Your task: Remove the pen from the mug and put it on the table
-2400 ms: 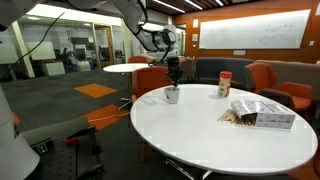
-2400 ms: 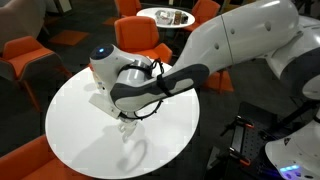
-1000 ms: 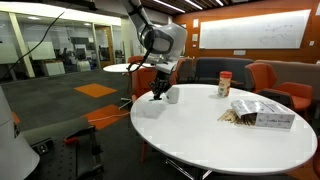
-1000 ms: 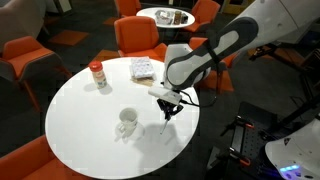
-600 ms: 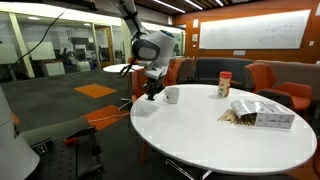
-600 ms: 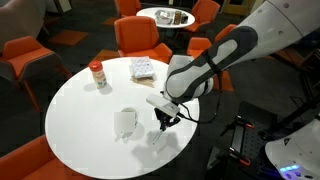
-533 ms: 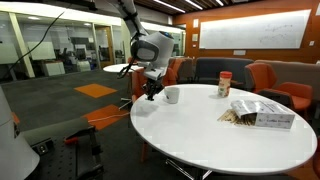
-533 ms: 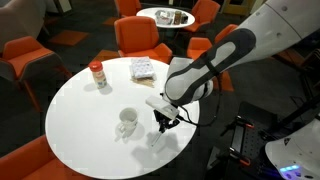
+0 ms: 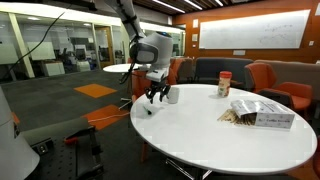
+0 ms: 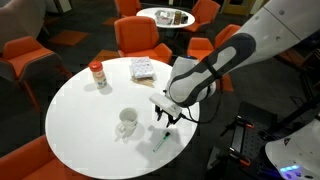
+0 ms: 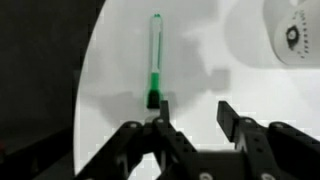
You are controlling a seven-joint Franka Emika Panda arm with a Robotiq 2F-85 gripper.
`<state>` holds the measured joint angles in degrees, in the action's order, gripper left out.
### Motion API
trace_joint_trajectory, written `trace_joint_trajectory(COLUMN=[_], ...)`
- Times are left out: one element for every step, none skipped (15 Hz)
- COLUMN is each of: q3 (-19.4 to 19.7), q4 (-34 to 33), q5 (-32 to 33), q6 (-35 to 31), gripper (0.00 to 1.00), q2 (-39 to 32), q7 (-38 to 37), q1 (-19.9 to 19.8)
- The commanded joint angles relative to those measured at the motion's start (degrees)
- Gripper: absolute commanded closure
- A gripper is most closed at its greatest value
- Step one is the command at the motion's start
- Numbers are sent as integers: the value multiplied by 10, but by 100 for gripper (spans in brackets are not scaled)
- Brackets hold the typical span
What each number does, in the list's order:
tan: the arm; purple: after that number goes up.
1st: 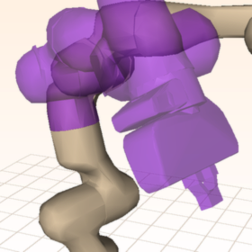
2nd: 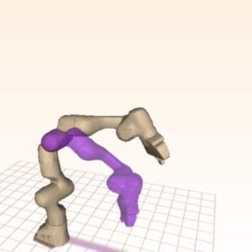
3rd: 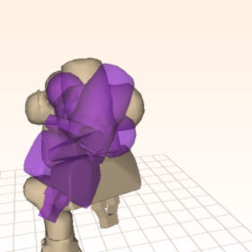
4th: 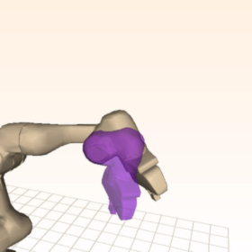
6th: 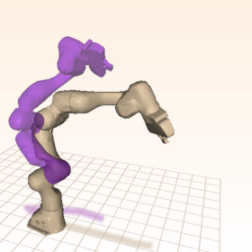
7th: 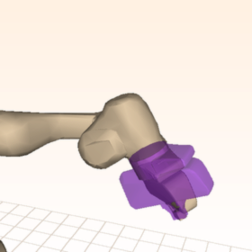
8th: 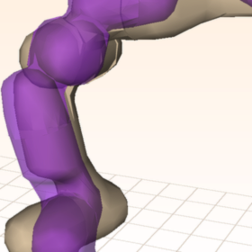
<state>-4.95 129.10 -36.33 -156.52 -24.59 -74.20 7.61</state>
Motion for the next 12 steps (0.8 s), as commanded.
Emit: trace_joint_trajectory(q3=[61,75,85,91,88,80,72,63,56,50,44,39], q4=[45,54,60,65,68,68,67,65,64,60,58,56], q5=[126,174,216,256,279,294,306,305,302,300,300,303], q6=[-2,11,29,45,63,87,107,127,142,162,181,200], gripper=[12,3,0,0,0,0,0,0,0,0,0,0], q2=[75,101,125,149,171,193,213,232,246,259,269,276], q7=[-24,-30,-35,-48,-51,-47,-45,-29,-16,-7,-2,1], q1=[46,54,57,59,53,42,34,25,18,13,8,2])
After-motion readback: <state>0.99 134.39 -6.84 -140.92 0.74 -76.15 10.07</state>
